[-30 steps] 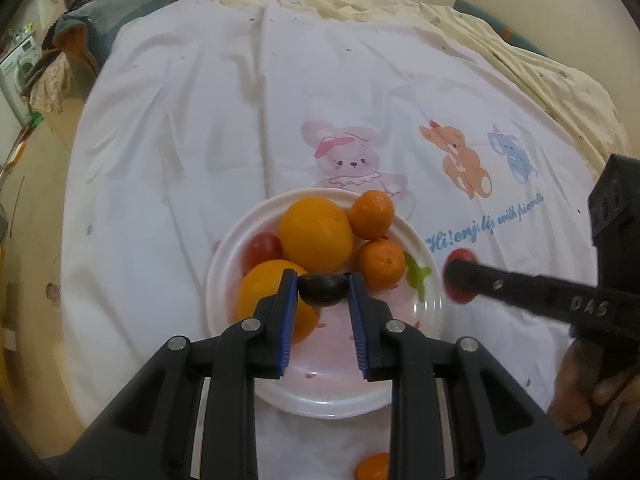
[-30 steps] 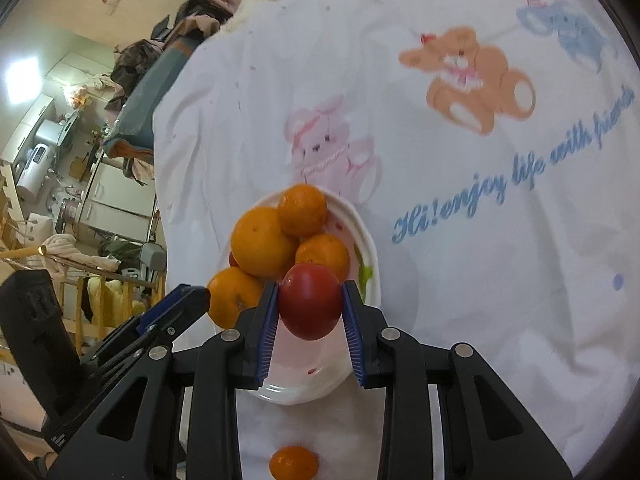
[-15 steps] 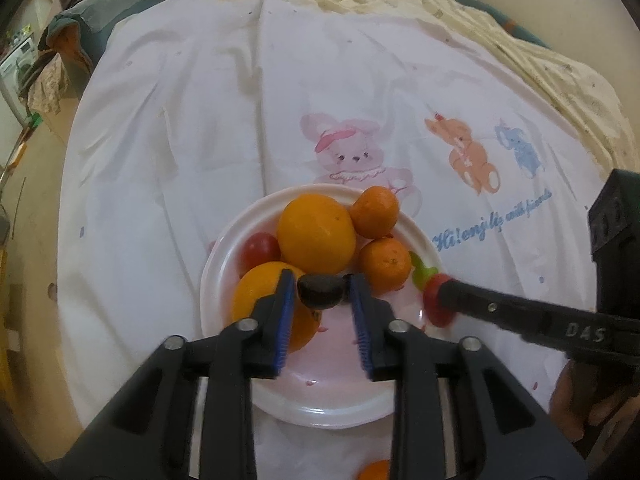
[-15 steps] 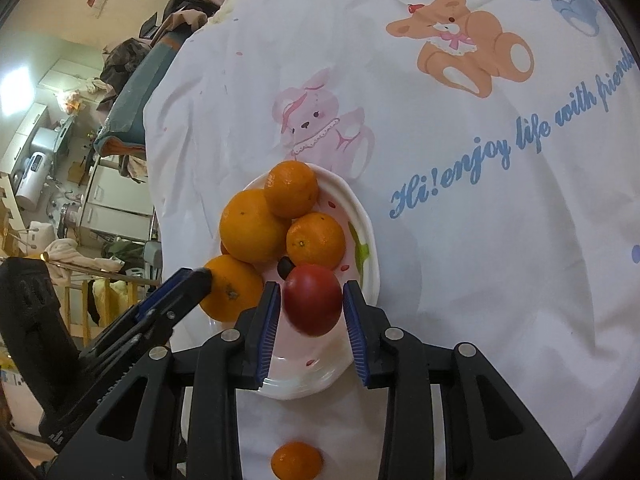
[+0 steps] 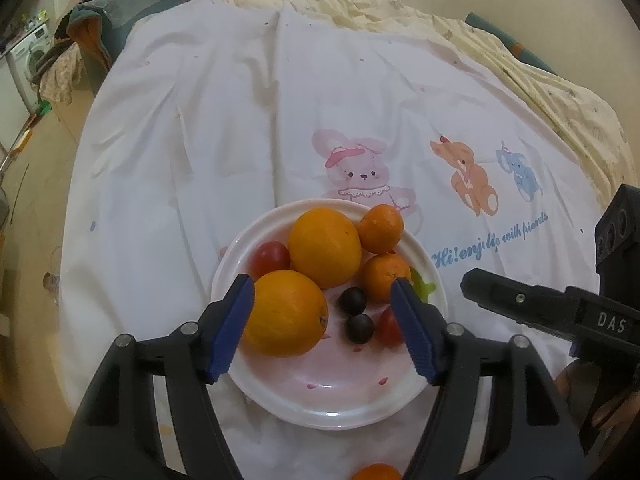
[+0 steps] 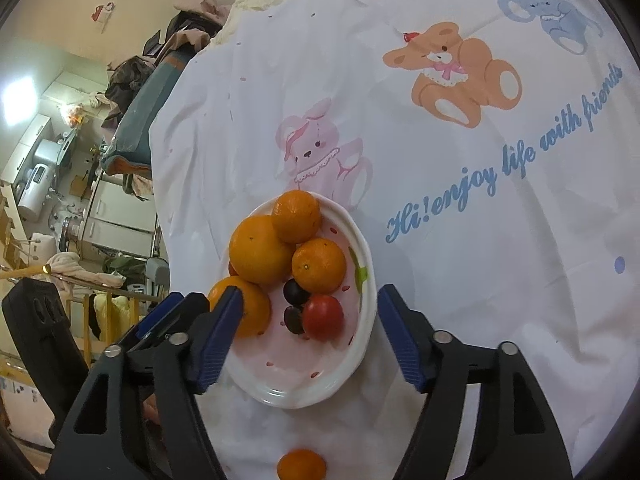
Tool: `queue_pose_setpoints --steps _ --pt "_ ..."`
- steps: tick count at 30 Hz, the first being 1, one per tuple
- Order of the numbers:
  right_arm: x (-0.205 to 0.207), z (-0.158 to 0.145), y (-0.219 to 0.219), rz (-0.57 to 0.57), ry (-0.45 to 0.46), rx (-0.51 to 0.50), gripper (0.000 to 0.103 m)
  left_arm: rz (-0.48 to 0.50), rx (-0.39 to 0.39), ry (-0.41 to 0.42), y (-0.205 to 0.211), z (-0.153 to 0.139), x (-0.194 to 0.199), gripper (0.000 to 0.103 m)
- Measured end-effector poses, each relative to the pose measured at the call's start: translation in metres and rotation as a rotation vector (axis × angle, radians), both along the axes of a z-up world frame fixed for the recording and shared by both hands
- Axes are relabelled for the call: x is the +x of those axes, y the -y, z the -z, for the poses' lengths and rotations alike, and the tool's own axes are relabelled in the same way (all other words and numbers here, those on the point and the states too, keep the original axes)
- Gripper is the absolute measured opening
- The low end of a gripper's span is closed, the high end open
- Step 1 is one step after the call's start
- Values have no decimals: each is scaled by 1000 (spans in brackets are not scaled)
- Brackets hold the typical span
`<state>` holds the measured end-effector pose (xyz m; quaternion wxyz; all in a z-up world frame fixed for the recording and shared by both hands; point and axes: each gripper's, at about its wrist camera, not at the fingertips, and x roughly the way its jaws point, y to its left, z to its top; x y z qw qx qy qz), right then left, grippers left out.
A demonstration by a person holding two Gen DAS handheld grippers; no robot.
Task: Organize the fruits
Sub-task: 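Lower both fruits into the plate and open both grippers, then withdraw both grippers from the plate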
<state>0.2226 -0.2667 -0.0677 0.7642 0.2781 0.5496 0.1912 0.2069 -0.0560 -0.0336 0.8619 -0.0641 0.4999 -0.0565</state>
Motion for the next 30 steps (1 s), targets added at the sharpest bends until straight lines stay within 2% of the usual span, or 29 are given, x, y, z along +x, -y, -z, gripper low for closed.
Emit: queue_pose_setpoints --steps 3,7,15,20,22,26,30 --pt "-1 -5 -3 -17 23 -27 79 17 -29 30 -1 -3 -4 67" --pt "-8 -15 -3 -23 60 -49 81 5 -25 53 -7 -8 -9 67" --pt "-33 -28 10 -5 67 -61 81 -58 -28 39 -27 -14 -24 67" --pt "-46 -36 15 9 84 -77 81 -61 7 3 -34 -18 -33 67" --pt "-52 -36 18 17 81 -81 81 -48 9 8 -36 -20 -40 67" --pt "-66 -35 22 20 64 -83 81 -31 64 13 -39 -21 -54 67" --pt "-81 -35 25 23 47 -64 81 -33 62 -9 -43 -19 -68 67"
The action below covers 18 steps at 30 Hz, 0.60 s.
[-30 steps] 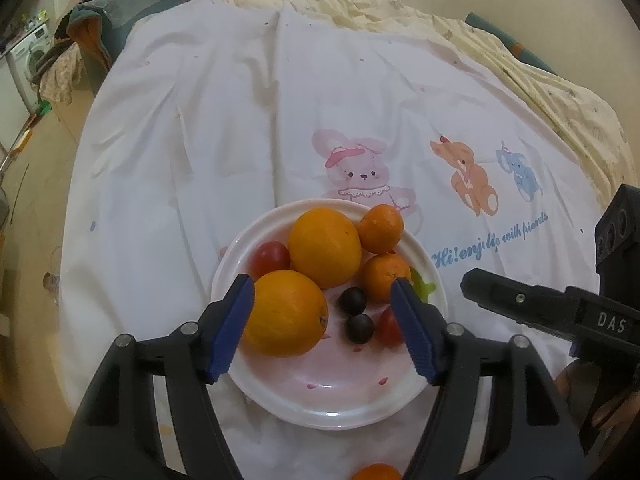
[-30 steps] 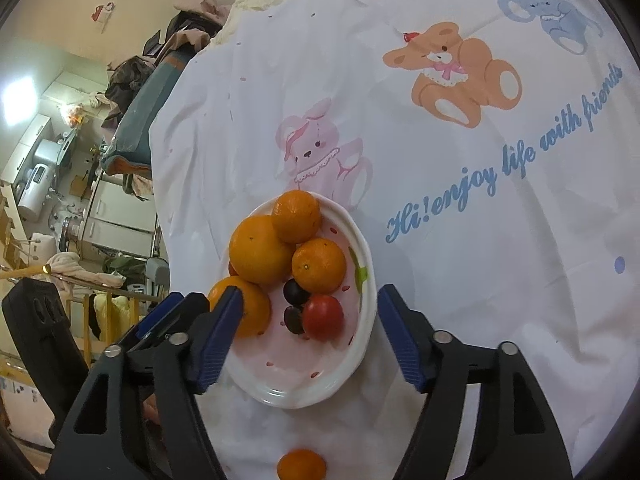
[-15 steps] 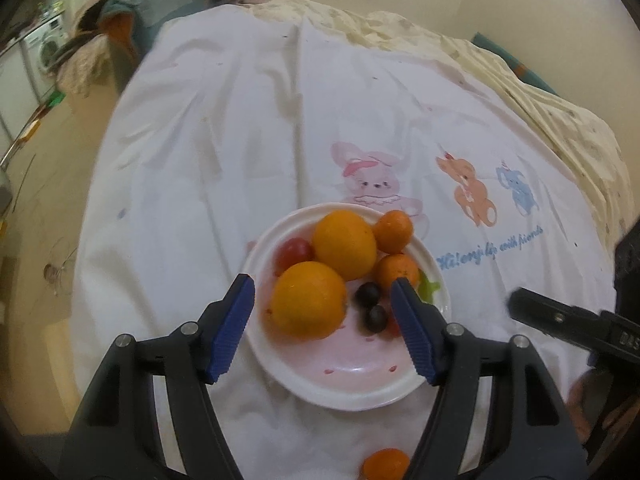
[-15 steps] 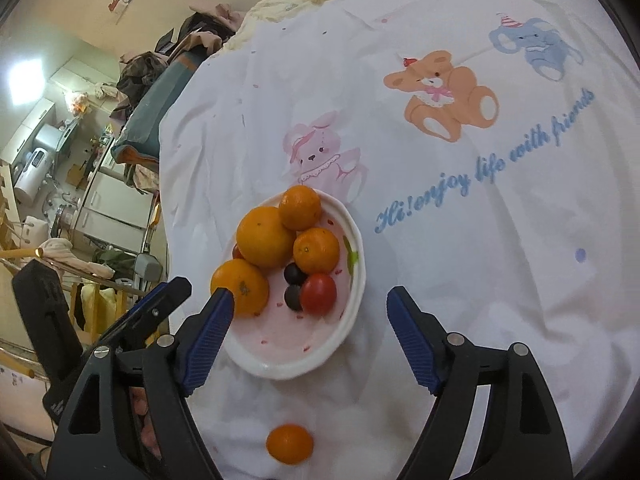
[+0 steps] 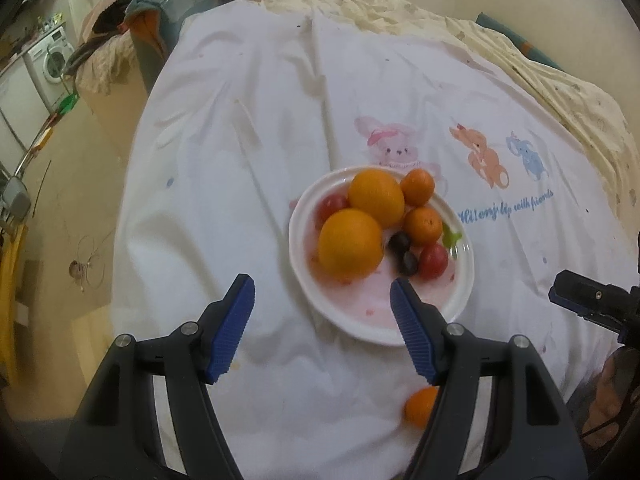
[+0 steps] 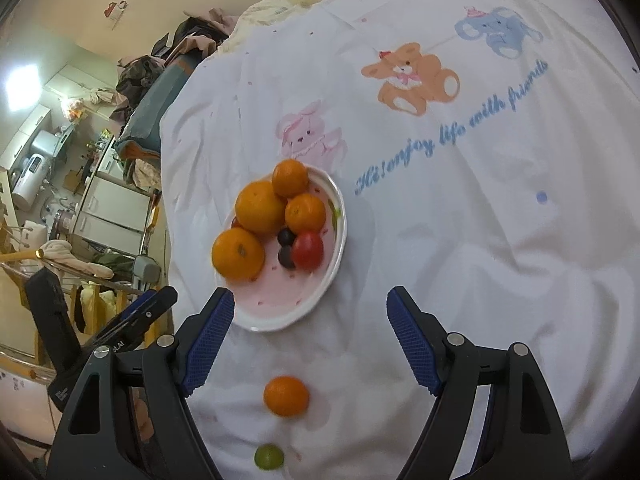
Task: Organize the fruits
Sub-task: 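Withdraw both grippers from the plate, then grasp a tangerine on the sheet with the right gripper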
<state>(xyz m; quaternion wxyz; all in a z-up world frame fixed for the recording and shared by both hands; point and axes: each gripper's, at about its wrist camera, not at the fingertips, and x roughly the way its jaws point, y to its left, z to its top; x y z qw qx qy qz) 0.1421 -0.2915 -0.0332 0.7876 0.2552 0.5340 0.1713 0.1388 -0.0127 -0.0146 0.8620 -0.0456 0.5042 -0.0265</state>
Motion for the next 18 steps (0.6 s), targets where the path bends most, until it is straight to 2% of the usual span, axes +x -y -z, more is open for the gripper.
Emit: queue_pose_setpoints --steps 6,18 --pt "-17 0 -5 -12 -10 -14 81 25 10 -13 3 0 -23 67" --pt "-43 19 -36 -104 -93 -69 81 -10 -54 -72 0 6 -60 67"
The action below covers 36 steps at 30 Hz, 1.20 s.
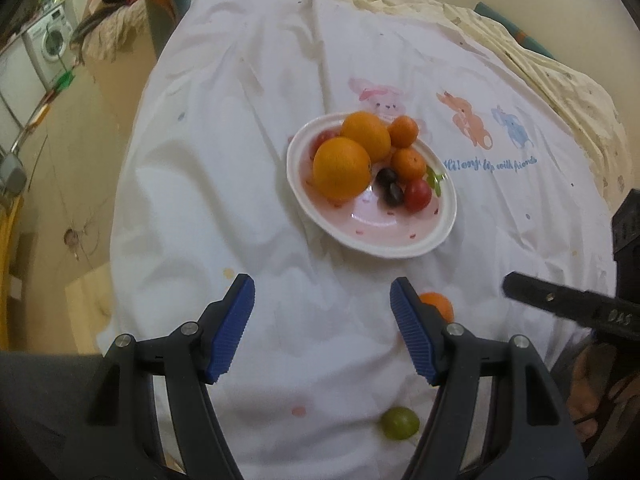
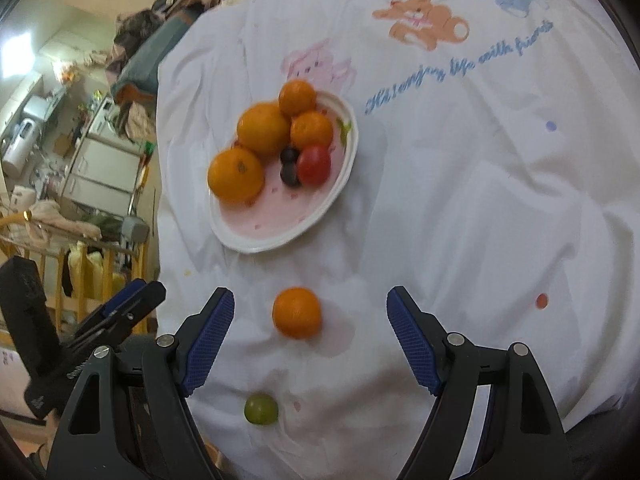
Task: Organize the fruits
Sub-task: 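Grasp a tangerine on the sheet with the right gripper, then grasp a small green fruit with the left gripper while the right gripper holds the tangerine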
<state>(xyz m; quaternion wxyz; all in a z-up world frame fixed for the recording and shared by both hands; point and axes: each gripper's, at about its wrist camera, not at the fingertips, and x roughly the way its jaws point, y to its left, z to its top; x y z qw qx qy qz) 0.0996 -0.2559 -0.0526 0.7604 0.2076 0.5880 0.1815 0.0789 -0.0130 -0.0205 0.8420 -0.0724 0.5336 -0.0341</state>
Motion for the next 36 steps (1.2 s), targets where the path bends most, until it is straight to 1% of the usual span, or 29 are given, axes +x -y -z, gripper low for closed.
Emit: queue_pose_setpoints --steps 4,6,10,15,18,20,22,24,28,32,36 --pt "-2 10 -8 -32 -35 -7 81 -28 -15 -19 -5 3 -5 67" --pt "-2 14 -8 -29 -54 -1 81 -44 -20 -34 -8 6 -6 67" --pt "-1 16 -5 -4 -61 45 80 -82 -26 -68 -16 14 -4 67" --pt "3 26 -22 -56 -97 27 66 -112 -48 -98 -21 21 -4 67" --pt "6 36 -37 -88 -114 -40 65 -113 -58 -111 -21 23 -4 67" --pt "8 44 -48 -121 -126 -102 64 -107 -58 -117 -21 23 -4 67" --pt "9 50 -57 -153 -121 -166 58 -97 -52 -121 -19 24 -5 67" --pt "10 50 -63 -178 -97 -221 46 -92 -43 -124 -19 25 -6 67" --pt "7 47 -67 -208 -64 -254 45 -72 -31 -141 -17 28 -9 67" --pt "6 36 -54 -159 -45 -215 44 -21 -44 -181 -7 31 -14 67" --pt "7 15 -23 -52 -14 -149 44 42 -68 -210 15 32 -34 67"
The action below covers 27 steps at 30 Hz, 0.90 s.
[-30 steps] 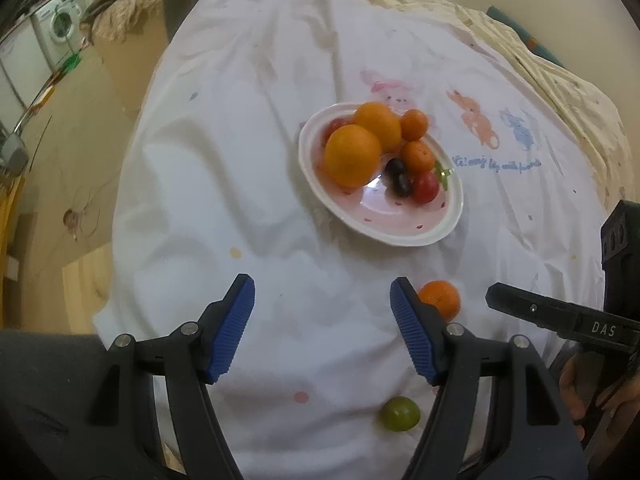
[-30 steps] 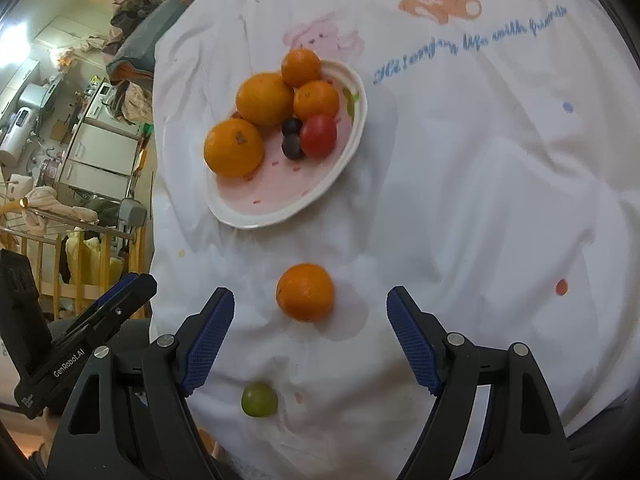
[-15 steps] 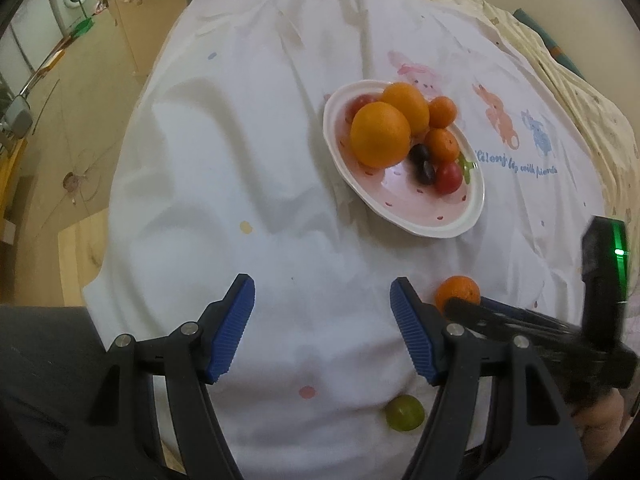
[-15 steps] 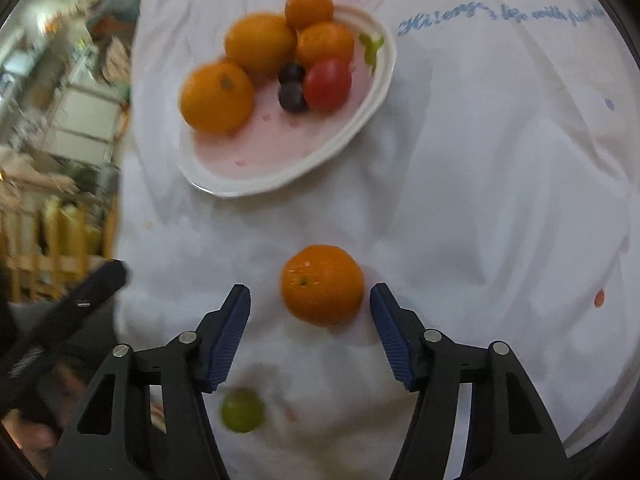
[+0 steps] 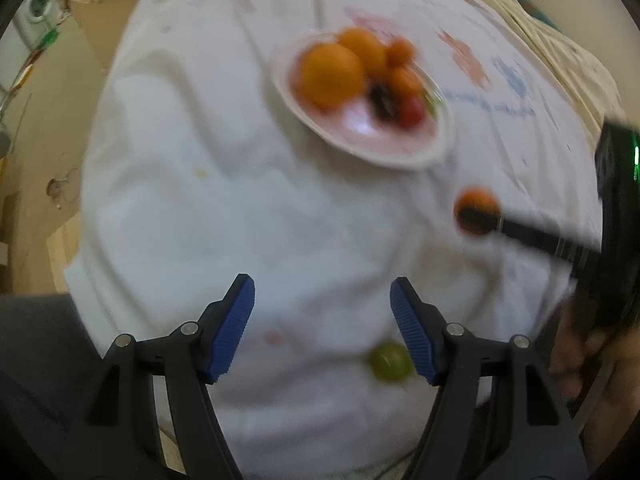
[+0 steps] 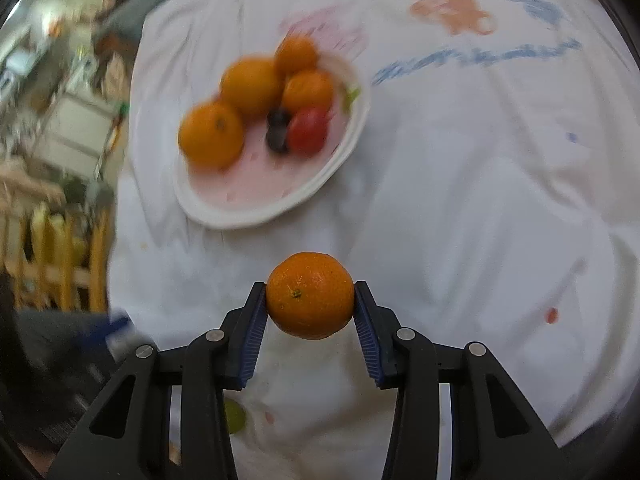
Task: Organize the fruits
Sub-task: 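Grasp a small green fruit with the left gripper while the right gripper holds the tangerine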
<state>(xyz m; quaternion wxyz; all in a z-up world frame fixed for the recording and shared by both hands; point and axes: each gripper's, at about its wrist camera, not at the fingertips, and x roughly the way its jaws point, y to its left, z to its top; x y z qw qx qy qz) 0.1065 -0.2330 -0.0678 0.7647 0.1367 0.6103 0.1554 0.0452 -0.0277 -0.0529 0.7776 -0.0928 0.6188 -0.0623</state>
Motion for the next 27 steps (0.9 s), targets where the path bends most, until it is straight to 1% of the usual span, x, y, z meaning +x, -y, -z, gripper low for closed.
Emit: queue_pose_setpoints --steps 2,4,6,7,8,11,14,15,17,19,20,25,27 --pt "-1 -7 15 46 13 29 45 6 -29 -21 12 1 -14 67" --pt "-1 -12 29 92 11 72 45 -19 -66 -25 19 1 -25 67" --pt "-2 -12 37 126 12 89 45 -38 -109 -67 27 8 -32 67" --pt "-2 -13 41 140 9 101 45 -40 -120 -83 32 12 -35 64" --pt "-2 -13 43 151 7 112 45 -40 -125 -100 35 16 -36 58" --pt "-3 -14 47 173 1 143 45 -32 -116 -140 46 28 -36 44" --pt "-1 -16 49 182 4 166 45 -57 -105 -168 47 36 -34 43" --pt "-1 -17 49 184 6 172 45 -59 -97 -167 48 37 -34 42" --pt "0 -19 50 184 9 183 45 -45 -57 -150 52 36 -34 33" --pt "1 -18 49 183 9 189 45 -41 -31 -136 53 35 -32 28" --pt "1 -18 49 182 8 192 45 -43 -24 -134 53 35 -32 26" --pt "1 -18 50 182 6 210 45 -49 -38 -131 47 30 -32 26" --pt "1 -19 51 185 5 216 45 -50 -44 -107 42 21 -31 26"
